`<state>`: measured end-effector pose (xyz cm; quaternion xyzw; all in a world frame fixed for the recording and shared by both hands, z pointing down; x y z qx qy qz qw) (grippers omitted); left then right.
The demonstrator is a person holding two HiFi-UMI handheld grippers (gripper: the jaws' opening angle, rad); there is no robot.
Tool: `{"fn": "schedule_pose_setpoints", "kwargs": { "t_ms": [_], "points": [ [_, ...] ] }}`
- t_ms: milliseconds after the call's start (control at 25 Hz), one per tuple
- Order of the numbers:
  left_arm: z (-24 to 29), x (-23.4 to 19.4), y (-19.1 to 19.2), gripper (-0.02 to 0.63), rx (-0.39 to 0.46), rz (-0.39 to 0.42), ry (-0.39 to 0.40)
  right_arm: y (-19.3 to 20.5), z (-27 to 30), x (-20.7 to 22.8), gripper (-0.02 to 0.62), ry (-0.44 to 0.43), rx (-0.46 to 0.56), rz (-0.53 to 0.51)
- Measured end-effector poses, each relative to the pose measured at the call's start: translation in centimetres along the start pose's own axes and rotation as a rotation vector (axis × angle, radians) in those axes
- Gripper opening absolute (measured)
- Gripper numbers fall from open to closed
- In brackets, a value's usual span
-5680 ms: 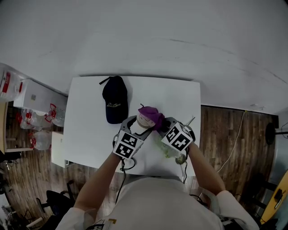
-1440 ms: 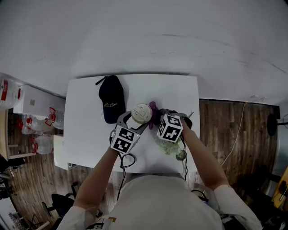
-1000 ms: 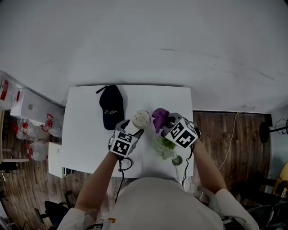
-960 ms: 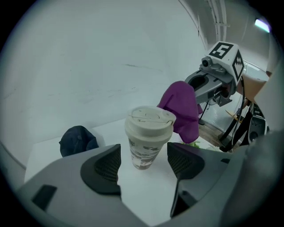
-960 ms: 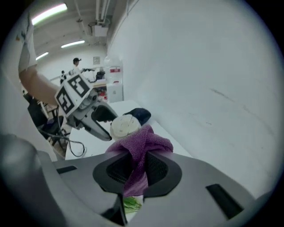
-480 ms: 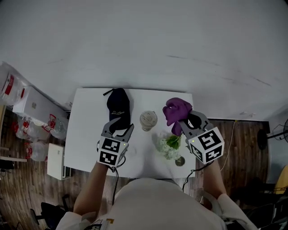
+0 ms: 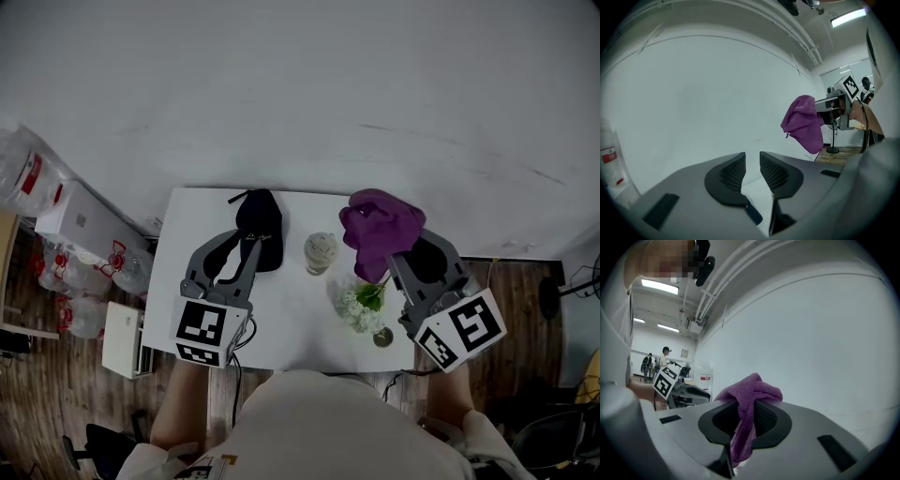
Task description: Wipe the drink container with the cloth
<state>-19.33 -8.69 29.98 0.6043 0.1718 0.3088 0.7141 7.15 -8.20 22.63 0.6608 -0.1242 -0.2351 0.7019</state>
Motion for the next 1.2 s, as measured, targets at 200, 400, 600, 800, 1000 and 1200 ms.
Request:
{"fn": "schedule_pose_setpoints", "kwargs": {
  "t_ms": [200, 400, 600, 800, 1000, 1200],
  "points": [
    [-2.9, 0.1, -2.8, 0.072, 0.042, 0.08, -0.008, -3.0, -1.8, -1.8, 0.077, -0.046, 0.094, 0.018],
    [-6.1, 0.5, -4.3, 0.051, 0.111, 0.071, -0.031, -4.2, -2.9, -4.5, 0.077, -0.072, 0.141, 0.015],
    [-9.4, 0.5, -3.8, 0.044, 0.146, 0.04, -0.05, -3.9, -3.1, -7.3, 0.077, -0.079, 0.143, 0.003],
    [-10.0, 1.2, -4.0, 0.044, 0.109, 0.041, -0.055, -4.1, -3.1, -7.4, 0.077, -0.112, 0.119, -0.031],
    [-10.2, 1.9, -4.4, 0.044, 0.106, 0.042, -0.049, -4.6, -3.2, -7.6, 0.077, -0.127, 0.132, -0.051],
    [-10.8, 1.9, -5.0, 0.044, 0.129, 0.01, -0.058, -4.8, -3.3, -7.8, 0.077, -0.119, 0.129, -0.048]
  ]
}}
Point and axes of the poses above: the fingertips, and each gripper's own axes: z forward along the fingers, x to its right, y out of its underside, the point moved 7 cm from there along -z, backward along the fingers, and after that the axes turned 11 degrees about y, right-handed, at the moved point
